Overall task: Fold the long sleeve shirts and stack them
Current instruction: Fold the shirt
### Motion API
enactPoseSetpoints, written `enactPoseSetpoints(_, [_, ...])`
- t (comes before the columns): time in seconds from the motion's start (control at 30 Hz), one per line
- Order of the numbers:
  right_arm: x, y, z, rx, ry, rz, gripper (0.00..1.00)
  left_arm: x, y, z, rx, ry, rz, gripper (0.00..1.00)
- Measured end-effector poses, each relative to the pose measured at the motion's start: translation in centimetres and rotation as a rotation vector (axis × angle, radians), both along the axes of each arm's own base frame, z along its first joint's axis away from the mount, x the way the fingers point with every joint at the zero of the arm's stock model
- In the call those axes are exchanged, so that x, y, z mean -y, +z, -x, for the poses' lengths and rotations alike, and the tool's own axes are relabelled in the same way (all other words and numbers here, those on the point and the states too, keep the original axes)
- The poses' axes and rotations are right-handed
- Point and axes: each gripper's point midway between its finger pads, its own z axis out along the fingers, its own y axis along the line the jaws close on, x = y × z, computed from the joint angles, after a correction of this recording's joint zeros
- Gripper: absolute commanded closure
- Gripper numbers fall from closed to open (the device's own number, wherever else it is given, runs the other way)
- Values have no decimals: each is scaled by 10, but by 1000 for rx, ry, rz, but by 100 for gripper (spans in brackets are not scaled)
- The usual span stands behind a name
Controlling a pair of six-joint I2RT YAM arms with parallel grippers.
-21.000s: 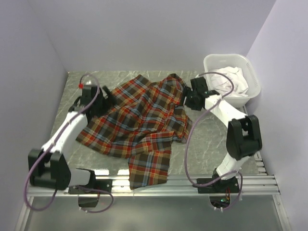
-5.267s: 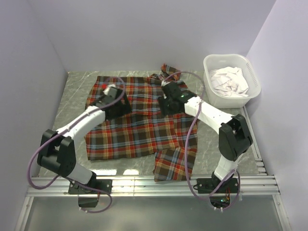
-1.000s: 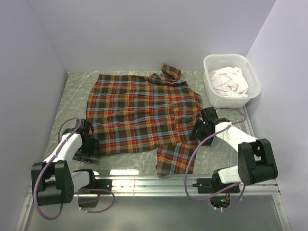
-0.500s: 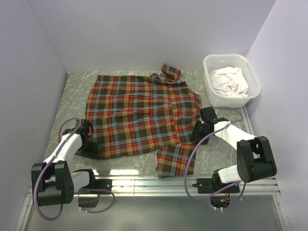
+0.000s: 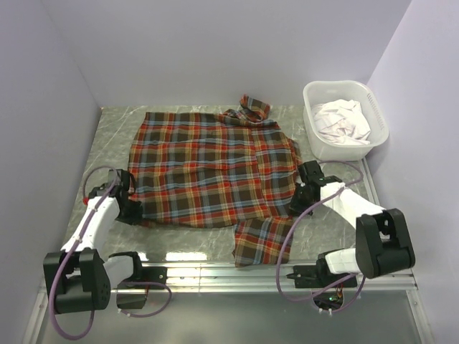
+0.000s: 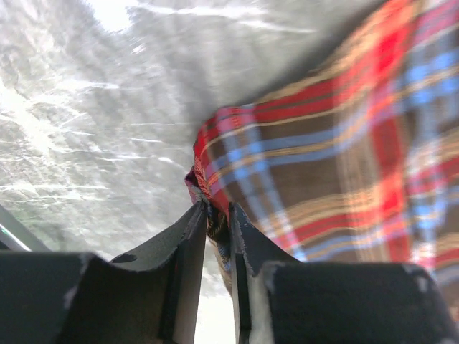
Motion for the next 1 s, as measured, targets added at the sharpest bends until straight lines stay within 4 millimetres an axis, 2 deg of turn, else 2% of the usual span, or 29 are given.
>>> enactPoseSetpoints(0.23, [8,28,6,38,3,32,100,-13,31,-15,61,-15,-71,75])
enactPoseSetpoints(0.43, [6,64,-17,108,10,33,100,-24,52,-24,89,-29,-138,78])
enactPoseSetpoints(0.5, [5,73,-24,134,14,29,100,-25,57,-28,104,-39,-143,73])
enactPoseSetpoints(0.53, [4,75,-26,141,17,28,100,-24,58,-28,108,-45,-140,60])
enactPoseSetpoints(0.6, [4,76,-25,140,19,29,100,-19,56,-26,107,-58,-118,47])
enactPoseSetpoints(0.63, [4,75,-25,136,21,30,100,-17,51,-24,109,-59,-104,32])
enactPoseSetpoints(0.73, [4,70,-21,121,24,26,100,-7,29,-4,56,-71,-56,16])
enactPoseSetpoints(0.83, [2,63,-17,99,29,16,100,4,7,15,-25,-85,-7,9])
enactPoseSetpoints(1.0, [-1,59,-18,94,35,0,100,19,-12,22,-104,-126,38,11])
